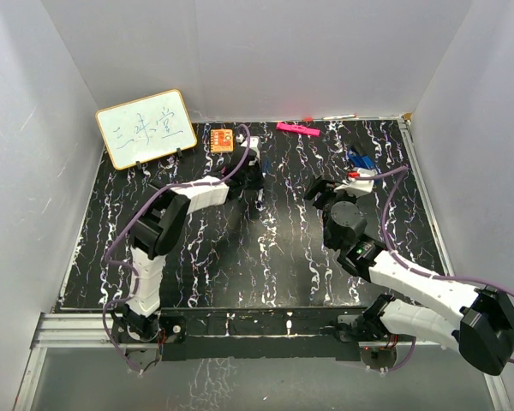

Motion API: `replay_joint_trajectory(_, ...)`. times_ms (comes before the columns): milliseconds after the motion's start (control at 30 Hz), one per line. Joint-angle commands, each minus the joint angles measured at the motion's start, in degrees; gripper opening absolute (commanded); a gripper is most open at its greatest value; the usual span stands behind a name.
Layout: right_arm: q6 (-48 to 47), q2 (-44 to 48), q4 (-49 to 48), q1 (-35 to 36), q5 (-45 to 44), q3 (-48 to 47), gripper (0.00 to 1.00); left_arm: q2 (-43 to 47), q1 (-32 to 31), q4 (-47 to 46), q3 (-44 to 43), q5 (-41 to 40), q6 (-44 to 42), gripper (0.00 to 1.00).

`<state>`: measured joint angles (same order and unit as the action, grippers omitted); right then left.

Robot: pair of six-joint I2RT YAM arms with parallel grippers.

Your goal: Insert the pens into the pen caps

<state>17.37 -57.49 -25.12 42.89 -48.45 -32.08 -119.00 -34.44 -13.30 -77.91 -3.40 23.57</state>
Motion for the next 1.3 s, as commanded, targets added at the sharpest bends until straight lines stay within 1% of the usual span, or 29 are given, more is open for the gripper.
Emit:
replay_joint_trajectory(0,2.2,0.6,2.0,-0.6,-3.1,0.9,0.64,-2.4,1.0,7.4,-4.6,-2.5,-1.4,0.00)
replay_joint_trajectory(67,2.8,0.1,2.2,-0.8,-3.1,1.2,0.65,-3.3,1.2,7.7,-4.7,-2.6,-1.2,0.01)
replay_joint_trajectory(300,4.2,-1.9,3.8,-1.1,-3.4,1.3,0.67,-6.5,1.7,8.9,-6.3,-2.7,-0.9,0.16)
replay_joint_trajectory(400,4.7,-2.5,4.5,-1.3,-3.8,1.5,0.68,-6.1,1.9,8.1,-6.0,-1.4,-0.2,0.27)
replay_joint_trajectory(600,5.1,-3.1,4.9,-1.8,-4.3,1.6,0.74,-3.4,1.9,8.1,-6.0,-1.6,0.2,0.44)
replay_joint_trajectory(667,5.0,-2.9,4.9,-2.0,-4.9,1.5,0.77,-1.7,1.9,8.2,-5.7,-1.4,0.3,0.50)
replay_joint_trajectory(767,5.0,-2.0,4.8,-3.1,-6.0,1.6,0.81,2.7,2.0,6.8,-3.6,0.2,0.9,0.64)
replay_joint_trajectory(800,5.2,-1.4,4.9,-3.8,-6.2,1.9,0.81,4.4,2.0,5.9,-2.6,0.9,1.3,0.66)
replay_joint_trajectory(867,5.9,0.0,4.9,-6.0,-5.1,2.6,0.83,9.0,1.9,4.1,-0.3,1.1,2.2,0.69)
replay_joint_trajectory(933,7.3,1.5,5.0,-10.1,-2.0,3.5,0.84,12.7,2.0,3.0,1.9,0.2,2.7,0.73)
replay_joint_trajectory(1000,9.8,2.7,7.7,-15.4,1.3,3.9,0.87,15.9,2.4,3.2,3.5,-1.2,2.6,0.77)
replay_joint_trajectory(1067,13.4,3.9,10.7,-22.2,4.3,3.8,0.88,19.1,3.1,3.9,5.8,-2.6,2.4,0.79)
replay_joint_trajectory(1167,16.8,6.5,13.3,-28.6,6.6,4.2,0.88,24.8,5.2,4.0,10.0,-4.3,2.5,0.81)
replay_joint_trajectory(1200,17.8,7.4,13.8,-29.9,6.5,4.5,0.89,26.7,6.1,4.4,11.3,-5.0,2.7,0.93)
replay_joint_trajectory(1233,18.9,8.2,14.5,-31.0,5.8,4.7,0.90,28.4,7.2,5.0,12.6,-5.7,2.9,0.98)
replay_joint_trajectory(1267,20.0,9.1,15.4,-32.1,4.7,4.8,0.91,30.4,8.5,5.9,13.8,-6.4,3.0,0.98)
